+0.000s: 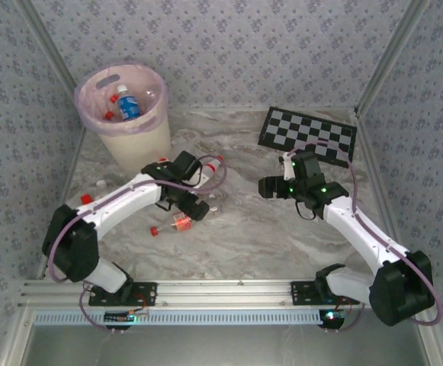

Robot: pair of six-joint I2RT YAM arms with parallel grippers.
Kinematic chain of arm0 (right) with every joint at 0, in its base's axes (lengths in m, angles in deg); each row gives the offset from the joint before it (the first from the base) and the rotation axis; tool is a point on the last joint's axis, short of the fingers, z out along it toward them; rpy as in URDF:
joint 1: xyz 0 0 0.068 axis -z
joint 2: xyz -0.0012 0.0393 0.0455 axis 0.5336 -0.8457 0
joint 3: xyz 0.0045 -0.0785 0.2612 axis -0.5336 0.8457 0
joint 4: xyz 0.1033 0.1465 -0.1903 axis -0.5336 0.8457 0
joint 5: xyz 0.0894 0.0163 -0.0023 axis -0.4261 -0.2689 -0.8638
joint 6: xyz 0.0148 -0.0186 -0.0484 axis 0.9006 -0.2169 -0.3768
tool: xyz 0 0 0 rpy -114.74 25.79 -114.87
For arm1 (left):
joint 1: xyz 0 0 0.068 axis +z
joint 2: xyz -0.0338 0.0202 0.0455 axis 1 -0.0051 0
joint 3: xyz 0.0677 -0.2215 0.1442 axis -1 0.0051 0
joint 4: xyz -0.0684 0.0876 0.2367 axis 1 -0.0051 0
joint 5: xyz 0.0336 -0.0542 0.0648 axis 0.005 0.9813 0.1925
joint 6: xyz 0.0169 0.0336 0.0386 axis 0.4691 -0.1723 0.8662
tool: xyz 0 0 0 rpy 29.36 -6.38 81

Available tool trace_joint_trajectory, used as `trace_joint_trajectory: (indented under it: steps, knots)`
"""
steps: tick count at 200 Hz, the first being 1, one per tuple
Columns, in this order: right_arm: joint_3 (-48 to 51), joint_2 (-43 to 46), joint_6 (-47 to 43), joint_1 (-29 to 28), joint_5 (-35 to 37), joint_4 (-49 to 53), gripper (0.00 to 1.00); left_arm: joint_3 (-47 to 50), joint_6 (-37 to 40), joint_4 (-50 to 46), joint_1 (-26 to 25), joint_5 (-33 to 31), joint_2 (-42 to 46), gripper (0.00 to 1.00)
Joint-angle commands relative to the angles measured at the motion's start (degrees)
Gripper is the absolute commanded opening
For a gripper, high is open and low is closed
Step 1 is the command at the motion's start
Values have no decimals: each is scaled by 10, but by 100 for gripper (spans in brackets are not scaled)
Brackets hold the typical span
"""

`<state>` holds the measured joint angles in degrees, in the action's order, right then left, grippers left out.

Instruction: Put the plastic bottles in the bin

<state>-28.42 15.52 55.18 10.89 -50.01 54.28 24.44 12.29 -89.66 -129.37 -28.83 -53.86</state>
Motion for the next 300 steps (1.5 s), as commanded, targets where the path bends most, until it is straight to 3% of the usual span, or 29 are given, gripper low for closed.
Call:
trace_joint_trajectory:
  steps: [1, 75, 95, 151, 190, 228, 258, 270, 300]
  knots:
    - [12, 17, 6, 4, -4, 16, 91, 9, 18, 30, -13, -9, -30, 100]
    - [24, 10, 7, 5, -12, 3, 91, 21, 0, 36, -32, -33, -105, 99]
    - [23, 5, 6, 5, -13, 4, 91, 19, -6, 26, -35, -41, -110, 93]
    - [11, 4, 2, 5, -8, 11, 91, -12, -11, -12, -47, -60, -124, 59]
    - [10, -4, -1, 6, -8, 9, 92, -51, -12, -48, -52, -66, -108, 53]
    - [6, -9, -2, 7, -9, 7, 92, -114, -16, -64, -49, -40, -29, 51]
    - [6, -15, 0, 6, -13, 0, 91, -198, -46, -28, 9, 30, 30, 39]
    - [8, -13, 1, 6, -14, 0, 91, -227, -85, 9, 53, 58, 46, 33]
    - [14, 2, 3, 5, -9, 8, 91, -266, -203, 153, 159, 122, 82, 28]
